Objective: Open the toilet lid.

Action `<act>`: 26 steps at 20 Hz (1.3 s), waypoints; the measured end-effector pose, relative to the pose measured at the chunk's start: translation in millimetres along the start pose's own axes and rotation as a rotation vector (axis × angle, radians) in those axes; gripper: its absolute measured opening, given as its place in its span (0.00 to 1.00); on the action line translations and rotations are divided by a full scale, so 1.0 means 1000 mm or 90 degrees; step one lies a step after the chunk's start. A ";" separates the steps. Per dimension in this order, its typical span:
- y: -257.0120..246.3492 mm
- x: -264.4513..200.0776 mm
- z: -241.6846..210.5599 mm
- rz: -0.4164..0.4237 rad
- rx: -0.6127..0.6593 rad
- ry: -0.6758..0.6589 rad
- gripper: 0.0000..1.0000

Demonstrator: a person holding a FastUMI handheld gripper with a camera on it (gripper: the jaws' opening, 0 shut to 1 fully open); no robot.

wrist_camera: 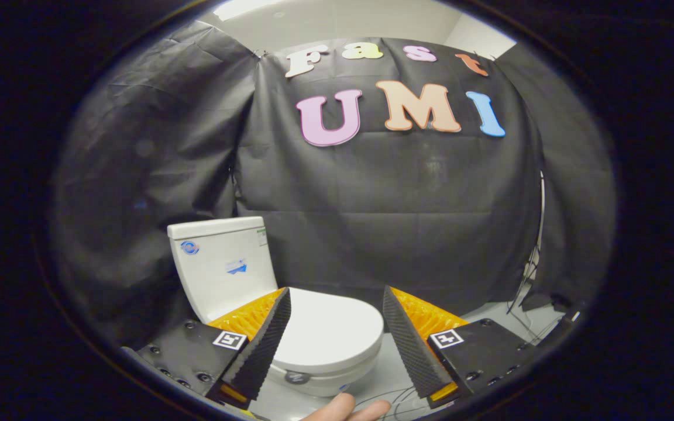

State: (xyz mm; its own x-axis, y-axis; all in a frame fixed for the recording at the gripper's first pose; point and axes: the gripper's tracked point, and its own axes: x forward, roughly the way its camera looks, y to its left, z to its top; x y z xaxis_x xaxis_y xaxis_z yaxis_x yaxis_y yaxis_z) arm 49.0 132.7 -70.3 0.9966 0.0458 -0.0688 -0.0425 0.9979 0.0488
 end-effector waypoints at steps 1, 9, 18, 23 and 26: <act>0.008 -0.007 -0.011 -0.005 0.008 0.009 0.98; 0.045 -0.046 -0.049 -0.054 0.042 0.021 0.98; 0.056 -0.032 -0.051 -0.053 0.085 0.006 0.99; 0.041 -0.035 -0.044 -0.072 0.142 -0.038 0.99; 0.029 -0.035 -0.044 -0.089 0.198 -0.069 0.99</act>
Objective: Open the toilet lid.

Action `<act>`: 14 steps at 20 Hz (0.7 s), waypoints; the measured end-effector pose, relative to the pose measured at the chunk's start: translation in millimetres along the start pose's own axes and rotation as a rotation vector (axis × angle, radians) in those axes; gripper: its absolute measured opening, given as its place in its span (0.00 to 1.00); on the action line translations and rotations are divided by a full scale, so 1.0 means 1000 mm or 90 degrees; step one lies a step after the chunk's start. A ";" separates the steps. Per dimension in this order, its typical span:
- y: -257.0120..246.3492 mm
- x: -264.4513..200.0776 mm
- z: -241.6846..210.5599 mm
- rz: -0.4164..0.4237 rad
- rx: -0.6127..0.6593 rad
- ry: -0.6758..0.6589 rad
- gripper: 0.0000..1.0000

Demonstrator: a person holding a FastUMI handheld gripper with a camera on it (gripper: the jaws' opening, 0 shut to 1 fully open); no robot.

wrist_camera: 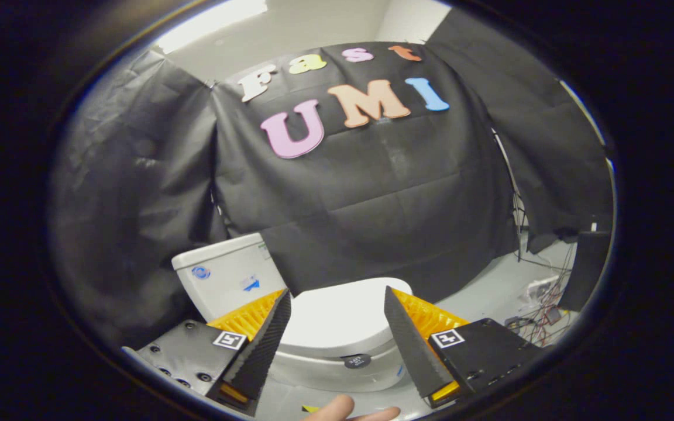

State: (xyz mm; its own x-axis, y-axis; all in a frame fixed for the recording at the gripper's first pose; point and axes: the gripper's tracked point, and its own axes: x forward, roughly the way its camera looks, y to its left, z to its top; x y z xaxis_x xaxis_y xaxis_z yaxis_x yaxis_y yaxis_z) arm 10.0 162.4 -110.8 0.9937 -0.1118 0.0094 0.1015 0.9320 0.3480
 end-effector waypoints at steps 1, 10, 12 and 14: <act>-0.006 0.000 -0.003 -0.011 0.011 0.003 0.99; -0.017 -0.003 -0.022 -0.040 0.038 0.031 0.99; -0.014 -0.001 -0.028 -0.035 0.049 0.042 0.99; -0.013 0.001 -0.035 -0.033 0.053 0.053 0.99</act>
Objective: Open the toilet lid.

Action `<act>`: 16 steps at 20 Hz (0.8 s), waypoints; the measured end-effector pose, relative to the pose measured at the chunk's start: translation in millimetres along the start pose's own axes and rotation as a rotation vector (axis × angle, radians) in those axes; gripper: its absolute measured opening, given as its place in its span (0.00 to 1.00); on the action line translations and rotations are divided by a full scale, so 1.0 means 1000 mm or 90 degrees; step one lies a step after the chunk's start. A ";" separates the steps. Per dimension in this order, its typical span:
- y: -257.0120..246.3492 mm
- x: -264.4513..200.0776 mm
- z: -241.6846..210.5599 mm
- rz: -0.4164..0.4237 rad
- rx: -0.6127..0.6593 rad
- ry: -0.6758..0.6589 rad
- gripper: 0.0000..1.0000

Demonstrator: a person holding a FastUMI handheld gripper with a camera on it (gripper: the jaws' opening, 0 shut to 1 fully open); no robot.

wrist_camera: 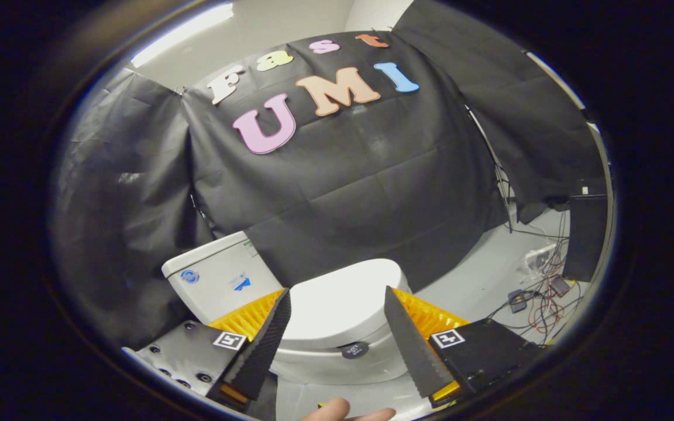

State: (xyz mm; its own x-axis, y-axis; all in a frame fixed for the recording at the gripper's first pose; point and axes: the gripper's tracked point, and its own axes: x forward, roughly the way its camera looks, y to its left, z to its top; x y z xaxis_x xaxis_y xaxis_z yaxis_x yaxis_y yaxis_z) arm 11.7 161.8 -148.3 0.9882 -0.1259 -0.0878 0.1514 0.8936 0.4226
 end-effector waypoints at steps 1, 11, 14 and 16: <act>-0.001 0.002 -0.005 0.000 0.002 0.011 0.99; -0.005 0.016 -0.030 0.009 0.044 0.040 0.99; -0.007 0.023 -0.044 0.015 0.091 0.046 0.99; -0.007 0.027 -0.050 0.021 0.122 0.043 0.99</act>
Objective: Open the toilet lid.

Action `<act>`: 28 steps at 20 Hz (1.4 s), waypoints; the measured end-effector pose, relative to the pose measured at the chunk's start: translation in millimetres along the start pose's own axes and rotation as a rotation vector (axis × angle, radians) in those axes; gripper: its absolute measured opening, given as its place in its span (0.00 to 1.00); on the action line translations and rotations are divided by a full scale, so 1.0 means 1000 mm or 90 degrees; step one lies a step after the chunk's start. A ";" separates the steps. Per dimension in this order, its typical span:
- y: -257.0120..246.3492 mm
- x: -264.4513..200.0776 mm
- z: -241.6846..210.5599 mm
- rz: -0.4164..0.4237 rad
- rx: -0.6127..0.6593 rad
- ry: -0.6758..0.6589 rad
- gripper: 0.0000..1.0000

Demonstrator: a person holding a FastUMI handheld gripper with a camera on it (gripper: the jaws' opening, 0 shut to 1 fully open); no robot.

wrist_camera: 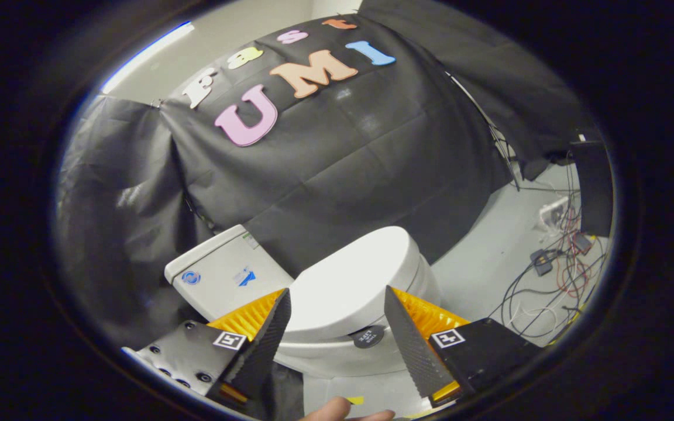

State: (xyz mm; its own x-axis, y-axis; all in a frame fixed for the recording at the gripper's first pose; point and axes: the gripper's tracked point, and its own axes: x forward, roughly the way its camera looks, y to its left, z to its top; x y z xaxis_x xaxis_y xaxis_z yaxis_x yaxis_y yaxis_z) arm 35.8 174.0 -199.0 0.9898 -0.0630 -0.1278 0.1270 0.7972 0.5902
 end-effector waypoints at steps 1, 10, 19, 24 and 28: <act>-0.001 0.002 0.000 0.007 0.023 -0.007 0.99; -0.050 0.002 -0.037 -0.064 0.199 0.003 0.97; -0.062 0.029 -0.113 -0.163 0.292 0.152 0.86; -0.058 0.055 -0.108 -0.144 0.358 0.106 0.49; -0.057 0.062 -0.119 -0.197 0.396 0.140 0.26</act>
State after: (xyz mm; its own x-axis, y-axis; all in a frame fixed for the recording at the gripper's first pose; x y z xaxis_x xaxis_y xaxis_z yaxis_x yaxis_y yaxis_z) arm 82.2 195.4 -335.3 0.8752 -0.0553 -0.4805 0.4765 0.2697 0.8368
